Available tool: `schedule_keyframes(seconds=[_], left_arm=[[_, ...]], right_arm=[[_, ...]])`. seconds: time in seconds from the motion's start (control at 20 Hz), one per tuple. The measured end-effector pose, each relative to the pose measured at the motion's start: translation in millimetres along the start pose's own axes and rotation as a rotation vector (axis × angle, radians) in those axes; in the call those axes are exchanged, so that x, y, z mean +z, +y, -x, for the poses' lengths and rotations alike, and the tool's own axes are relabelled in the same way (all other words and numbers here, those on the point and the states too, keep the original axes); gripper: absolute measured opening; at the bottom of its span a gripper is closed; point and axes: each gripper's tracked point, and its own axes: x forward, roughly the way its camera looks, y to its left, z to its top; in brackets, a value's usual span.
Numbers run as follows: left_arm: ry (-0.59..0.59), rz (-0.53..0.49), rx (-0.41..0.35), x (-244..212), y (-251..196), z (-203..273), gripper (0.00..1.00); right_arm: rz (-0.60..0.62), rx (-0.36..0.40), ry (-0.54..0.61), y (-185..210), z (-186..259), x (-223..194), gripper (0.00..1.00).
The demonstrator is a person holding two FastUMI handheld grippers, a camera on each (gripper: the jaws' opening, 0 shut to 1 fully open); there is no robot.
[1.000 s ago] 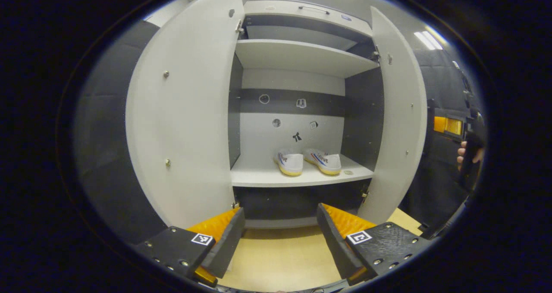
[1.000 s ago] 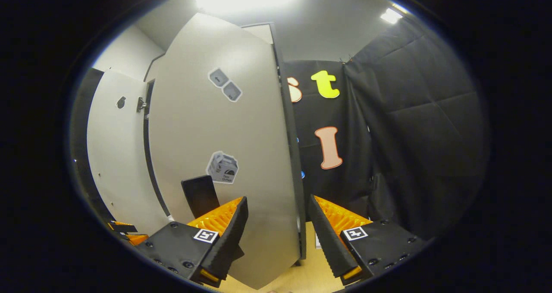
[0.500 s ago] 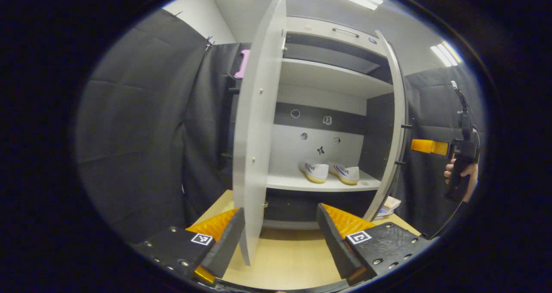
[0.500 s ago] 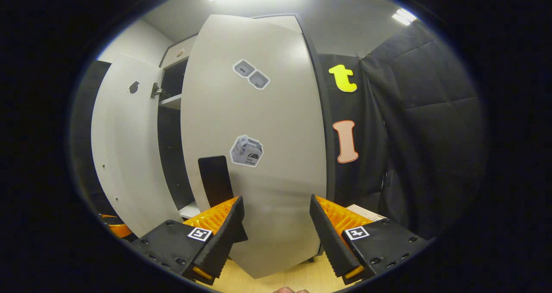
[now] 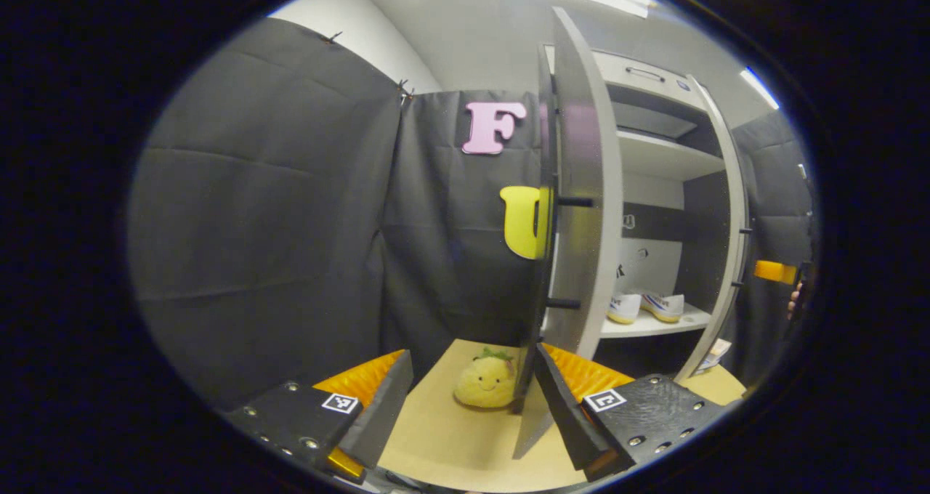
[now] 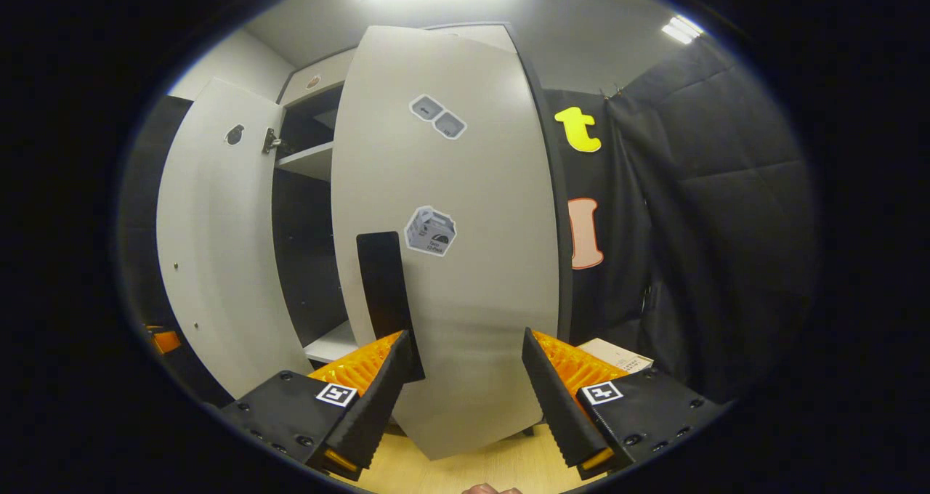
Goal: Grab one shoe with the right hand and put it into the shoe cabinet, grab the other shoe with the left hand and put it into the shoe cabinet; then close the right door with the right hand and the left door with the left hand.
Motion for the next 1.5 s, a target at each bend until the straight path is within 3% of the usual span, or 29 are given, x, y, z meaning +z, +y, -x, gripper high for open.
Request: schedule_keyframes(seconds=[0.1, 0.2, 0.3, 0.65, 0.7, 0.75, 0.9, 1.05, 1.1, 1.2, 1.3, 1.5], left_arm=[[-0.032, -0.008, 0.001, 19, 14, -14, 0.95], [-0.053, -0.009, -0.003, 33, 26, -34, 1.0], [-0.072, 0.002, -0.039, 47, 28, -52, 0.97], [-0.109, 0.092, -0.26, 82, -4, -98, 1.0], [-0.102, 0.099, -0.297, 83, -13, -100, 0.95], [-0.096, 0.088, -0.302, 84, -19, -101, 1.0], [-0.081, 0.039, -0.311, 86, -24, -99, 0.97], [-0.059, 0.006, -0.305, 90, -36, -95, 0.9], [-0.057, 0.001, -0.304, 91, -44, -93, 0.94], [-0.039, 0.002, -0.305, 84, -68, -86, 0.94], [-0.031, 0.01, -0.322, 78, -98, -80, 1.0], [-0.035, 0.053, -0.302, 72, -154, -77, 1.0]], right_arm=[[0.001, -0.02, 0.019, -2, 6, -8, 0.96], [0.004, -0.044, 0.037, -3, 10, -7, 0.96], [0.015, -0.071, 0.053, -7, 18, -11, 0.96], [0.026, -0.16, 0.081, -15, 49, -24, 0.96], [0.027, -0.169, 0.086, -18, 52, -27, 0.92], [0.027, -0.177, 0.092, -22, 54, -30, 0.96], [-0.002, -0.2, 0.095, -36, 57, -37, 0.92], [-0.048, -0.193, 0.104, -49, 53, -45, 0.96], [-0.054, -0.191, 0.104, -55, 53, -46, 0.96], [-0.052, -0.186, 0.108, -70, 50, -48, 0.96], [-0.046, -0.187, 0.11, -87, 50, -51, 0.96], [-0.059, -0.185, 0.101, -118, 50, -51, 0.96]])
